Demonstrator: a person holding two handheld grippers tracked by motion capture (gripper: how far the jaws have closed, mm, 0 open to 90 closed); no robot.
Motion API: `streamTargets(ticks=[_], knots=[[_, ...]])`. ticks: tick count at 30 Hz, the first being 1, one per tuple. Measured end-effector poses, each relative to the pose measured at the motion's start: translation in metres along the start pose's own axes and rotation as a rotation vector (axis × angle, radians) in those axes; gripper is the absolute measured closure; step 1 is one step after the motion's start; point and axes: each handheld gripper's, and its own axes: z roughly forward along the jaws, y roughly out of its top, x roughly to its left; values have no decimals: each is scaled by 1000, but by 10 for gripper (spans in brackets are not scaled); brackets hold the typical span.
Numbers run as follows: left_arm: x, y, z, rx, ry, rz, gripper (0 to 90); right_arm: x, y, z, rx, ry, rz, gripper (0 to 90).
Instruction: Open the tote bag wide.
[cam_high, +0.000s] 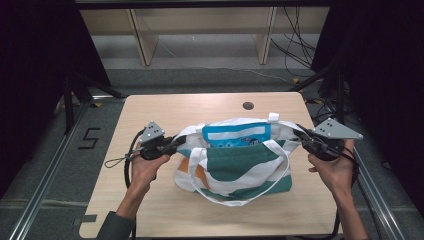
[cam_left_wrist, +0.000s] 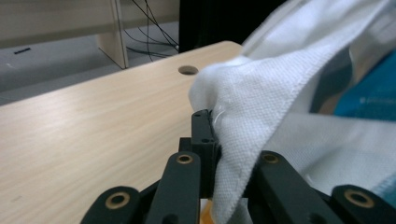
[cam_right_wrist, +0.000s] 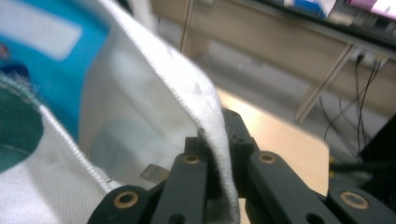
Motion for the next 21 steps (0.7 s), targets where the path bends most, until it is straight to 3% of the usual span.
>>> streamTargets(ticks=[4, 8, 10, 12, 13, 15, 16, 21], knots=[[-6, -1, 6, 20, -3, 3, 840, -1, -13, 11, 37, 25, 5, 879], [-8, -4, 9, 39, 0, 36, 840, 1, -17, 15, 75, 37, 6, 880], [-7, -10, 15, 48, -9, 15, 839, -1, -19, 18, 85, 46, -16, 880], [-9, -16, 20, 67, -20, 9, 838, 0, -25, 23, 113, 58, -8, 880], [-10, -18, 23, 81, -18, 29, 835, 1, -32, 27, 143, 72, -6, 880], [-14, -22, 28, 94, -26, 31, 835, 1, -35, 30, 152, 79, -15, 880], [-15, -23, 30, 105, -28, 49, 835, 2, -39, 32, 168, 92, 3, 880], [-18, -29, 37, 132, -38, 62, 833, 3, -47, 36, 201, 107, -6, 881]])
